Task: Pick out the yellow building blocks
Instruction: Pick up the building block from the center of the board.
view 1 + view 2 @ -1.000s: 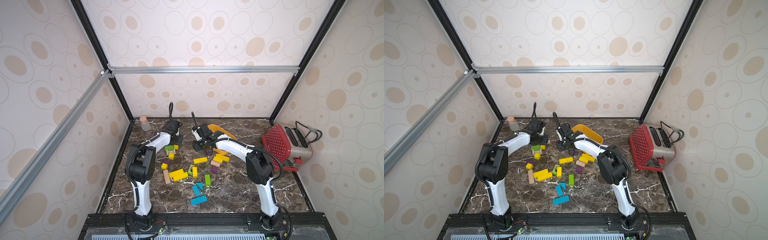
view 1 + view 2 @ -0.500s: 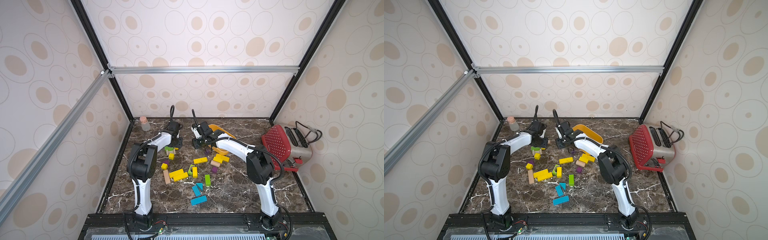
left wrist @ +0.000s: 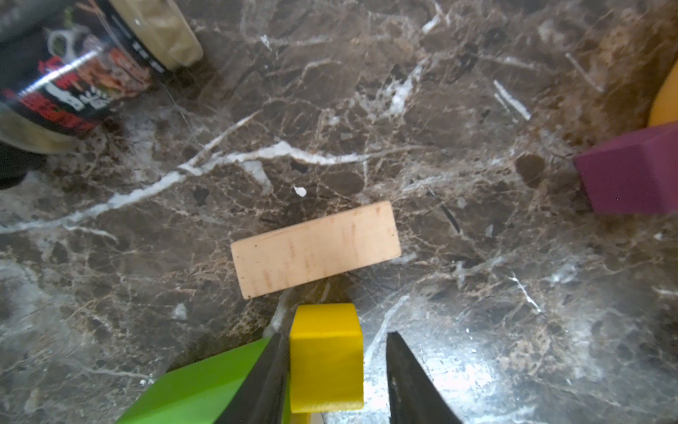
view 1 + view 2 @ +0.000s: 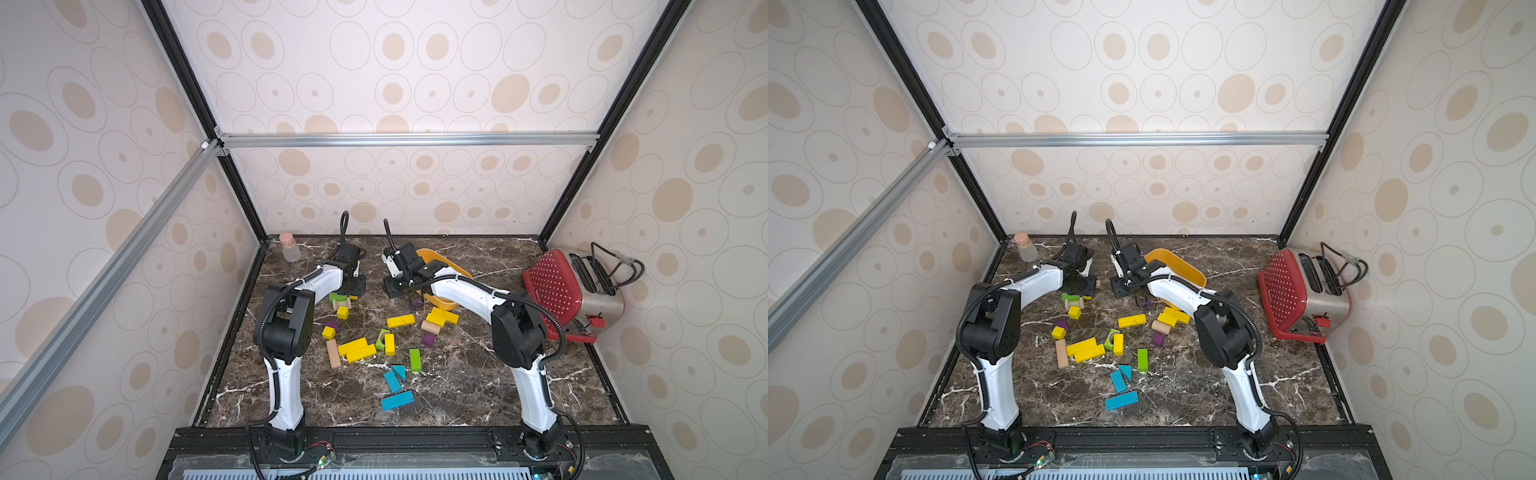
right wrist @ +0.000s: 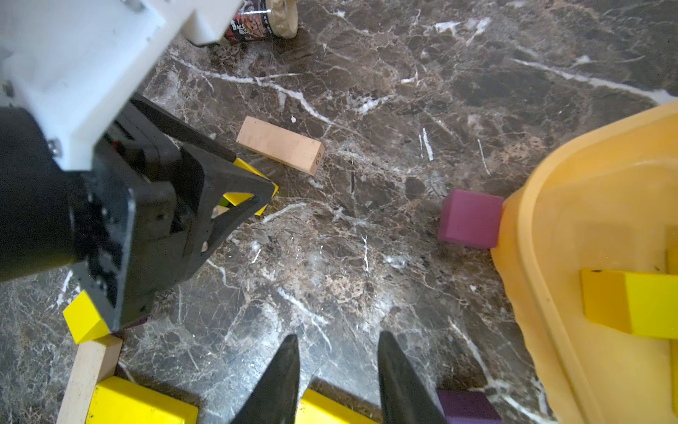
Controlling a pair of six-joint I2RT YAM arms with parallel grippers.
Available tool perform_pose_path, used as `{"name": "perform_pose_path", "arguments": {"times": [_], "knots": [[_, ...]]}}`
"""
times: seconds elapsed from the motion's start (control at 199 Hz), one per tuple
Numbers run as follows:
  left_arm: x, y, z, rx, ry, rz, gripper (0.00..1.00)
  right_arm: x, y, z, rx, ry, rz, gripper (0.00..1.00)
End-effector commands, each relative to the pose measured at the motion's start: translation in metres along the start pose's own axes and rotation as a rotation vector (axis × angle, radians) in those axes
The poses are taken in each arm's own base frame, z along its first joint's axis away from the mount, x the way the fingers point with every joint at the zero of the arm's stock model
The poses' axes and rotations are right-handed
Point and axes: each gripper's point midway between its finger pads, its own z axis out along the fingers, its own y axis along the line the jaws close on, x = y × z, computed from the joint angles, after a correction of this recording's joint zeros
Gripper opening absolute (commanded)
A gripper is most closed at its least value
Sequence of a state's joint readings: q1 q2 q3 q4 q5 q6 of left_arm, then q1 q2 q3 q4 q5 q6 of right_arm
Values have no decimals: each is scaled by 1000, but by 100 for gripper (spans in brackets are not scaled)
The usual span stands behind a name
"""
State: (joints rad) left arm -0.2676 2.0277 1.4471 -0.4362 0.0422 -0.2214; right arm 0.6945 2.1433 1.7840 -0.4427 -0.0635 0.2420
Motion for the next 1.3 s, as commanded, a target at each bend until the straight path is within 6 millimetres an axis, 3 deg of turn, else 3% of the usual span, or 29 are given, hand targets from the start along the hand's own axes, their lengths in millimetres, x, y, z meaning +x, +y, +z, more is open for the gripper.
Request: {"name": "perform_pose_path", "arguments": {"times": [0.0, 0.121, 0.437, 0.558, 1.0, 1.166, 1.296], "knots": [[10, 8, 8, -25, 38, -9, 45, 1, 1, -3, -4, 2, -1, 36], [8, 7, 9, -23, 36, -3, 41, 1, -2, -8, 7, -20, -4, 36], [9, 12, 12, -52, 51, 18, 40, 6, -11, -13, 29, -19, -12, 37], [7, 8, 11, -34, 47, 17, 32, 4, -17, -18, 35, -23, -8, 36], [-11, 5, -15, -19, 9, 25, 28, 4, -36, -33, 4, -26, 36, 36], [-30, -1, -32, 8, -42, 13, 29, 1, -45, -41, -1, -47, 45, 35], [-56, -12, -45, 30, -84, 14, 29, 1, -58, -52, 2, -58, 76, 35]]}}
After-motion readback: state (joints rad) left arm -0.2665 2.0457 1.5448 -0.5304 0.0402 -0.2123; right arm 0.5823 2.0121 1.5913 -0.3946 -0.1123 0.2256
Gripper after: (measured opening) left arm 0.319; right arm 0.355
